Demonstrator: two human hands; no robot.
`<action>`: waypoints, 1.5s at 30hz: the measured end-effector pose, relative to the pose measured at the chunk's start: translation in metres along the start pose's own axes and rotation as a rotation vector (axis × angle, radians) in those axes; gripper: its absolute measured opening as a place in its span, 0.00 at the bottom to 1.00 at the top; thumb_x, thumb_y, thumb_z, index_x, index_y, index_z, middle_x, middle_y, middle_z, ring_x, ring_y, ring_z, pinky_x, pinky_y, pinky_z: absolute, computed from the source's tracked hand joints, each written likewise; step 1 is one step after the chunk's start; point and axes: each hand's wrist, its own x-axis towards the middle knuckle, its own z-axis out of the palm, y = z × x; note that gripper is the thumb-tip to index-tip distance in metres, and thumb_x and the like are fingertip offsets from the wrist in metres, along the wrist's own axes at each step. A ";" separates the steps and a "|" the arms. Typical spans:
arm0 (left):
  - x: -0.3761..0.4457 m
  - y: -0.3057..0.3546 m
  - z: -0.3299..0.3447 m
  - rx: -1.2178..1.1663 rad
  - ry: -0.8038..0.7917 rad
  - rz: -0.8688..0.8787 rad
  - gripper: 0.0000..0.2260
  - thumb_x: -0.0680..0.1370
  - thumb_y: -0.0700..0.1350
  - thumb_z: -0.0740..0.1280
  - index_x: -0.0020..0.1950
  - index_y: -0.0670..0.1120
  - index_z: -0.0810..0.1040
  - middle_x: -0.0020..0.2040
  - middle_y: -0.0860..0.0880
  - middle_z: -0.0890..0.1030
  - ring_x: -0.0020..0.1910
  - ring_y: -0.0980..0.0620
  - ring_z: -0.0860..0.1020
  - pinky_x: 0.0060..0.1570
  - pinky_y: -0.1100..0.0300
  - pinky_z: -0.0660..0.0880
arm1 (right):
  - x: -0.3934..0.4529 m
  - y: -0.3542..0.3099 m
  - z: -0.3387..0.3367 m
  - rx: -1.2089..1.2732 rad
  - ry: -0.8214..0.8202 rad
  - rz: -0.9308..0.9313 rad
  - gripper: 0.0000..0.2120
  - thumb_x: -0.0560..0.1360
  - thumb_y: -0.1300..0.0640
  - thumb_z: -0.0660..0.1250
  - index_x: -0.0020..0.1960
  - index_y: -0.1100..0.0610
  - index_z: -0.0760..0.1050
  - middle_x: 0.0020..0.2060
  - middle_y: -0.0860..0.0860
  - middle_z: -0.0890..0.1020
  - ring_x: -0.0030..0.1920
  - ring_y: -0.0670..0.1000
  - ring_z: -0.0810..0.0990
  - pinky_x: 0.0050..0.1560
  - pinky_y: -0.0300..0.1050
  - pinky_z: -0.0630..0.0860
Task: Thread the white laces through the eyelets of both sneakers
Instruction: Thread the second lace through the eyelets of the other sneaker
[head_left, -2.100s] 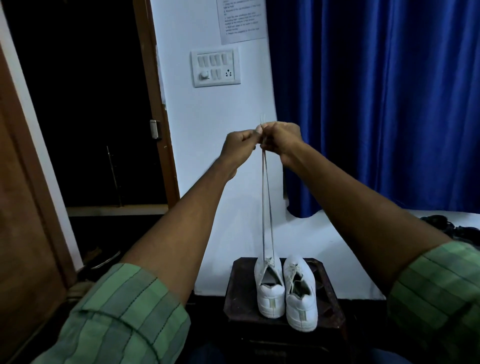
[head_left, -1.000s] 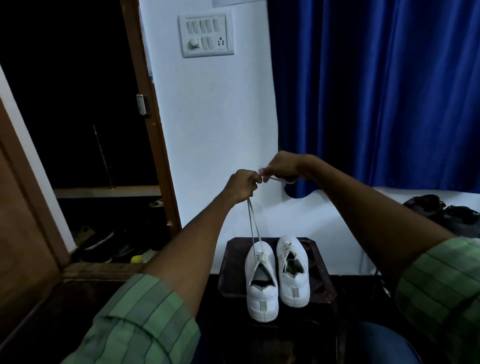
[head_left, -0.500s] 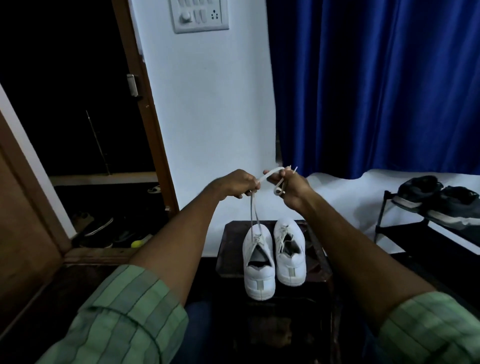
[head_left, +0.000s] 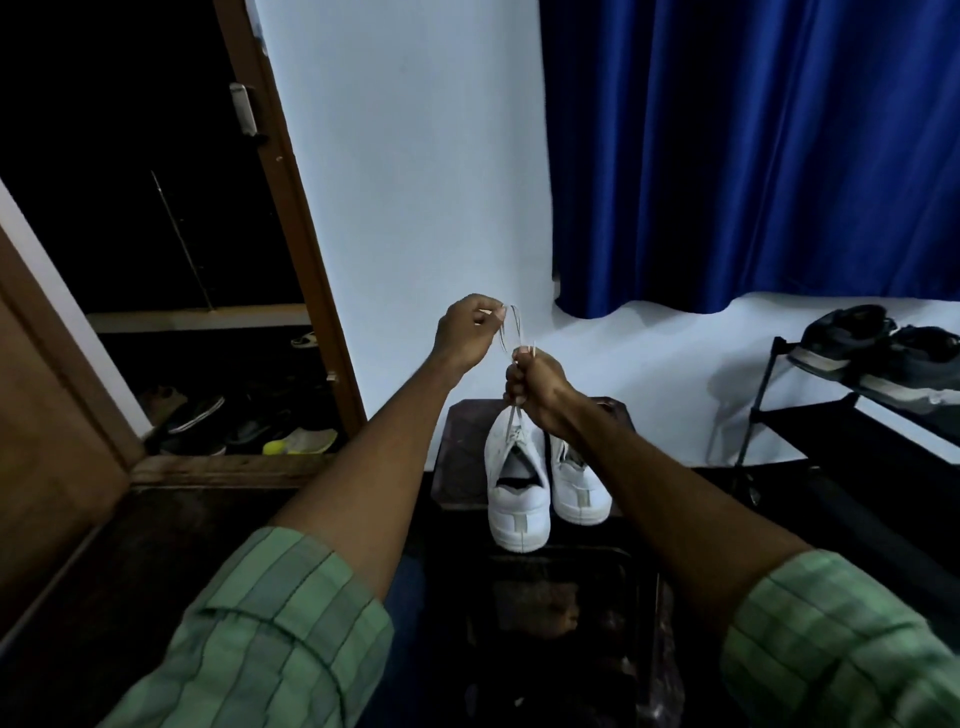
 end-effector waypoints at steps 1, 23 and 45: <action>-0.006 -0.006 0.003 -0.054 0.001 -0.066 0.12 0.83 0.52 0.69 0.61 0.46 0.81 0.51 0.49 0.84 0.45 0.52 0.81 0.47 0.56 0.79 | 0.003 0.001 0.000 0.007 0.023 -0.004 0.12 0.83 0.64 0.52 0.44 0.55 0.68 0.27 0.50 0.66 0.26 0.48 0.60 0.25 0.39 0.62; -0.049 -0.111 0.062 0.291 -0.088 -0.123 0.12 0.73 0.38 0.71 0.50 0.52 0.88 0.41 0.55 0.86 0.40 0.58 0.78 0.33 0.78 0.66 | 0.039 -0.007 0.000 -0.009 0.018 0.016 0.19 0.84 0.54 0.59 0.34 0.55 0.69 0.24 0.50 0.69 0.26 0.48 0.64 0.31 0.42 0.61; -0.052 -0.101 0.038 0.066 -0.215 -0.160 0.12 0.71 0.39 0.76 0.52 0.49 0.90 0.47 0.52 0.89 0.50 0.56 0.86 0.54 0.61 0.82 | 0.012 0.047 -0.033 -1.052 -0.017 -0.075 0.09 0.71 0.55 0.78 0.43 0.61 0.87 0.34 0.59 0.86 0.32 0.53 0.83 0.37 0.45 0.78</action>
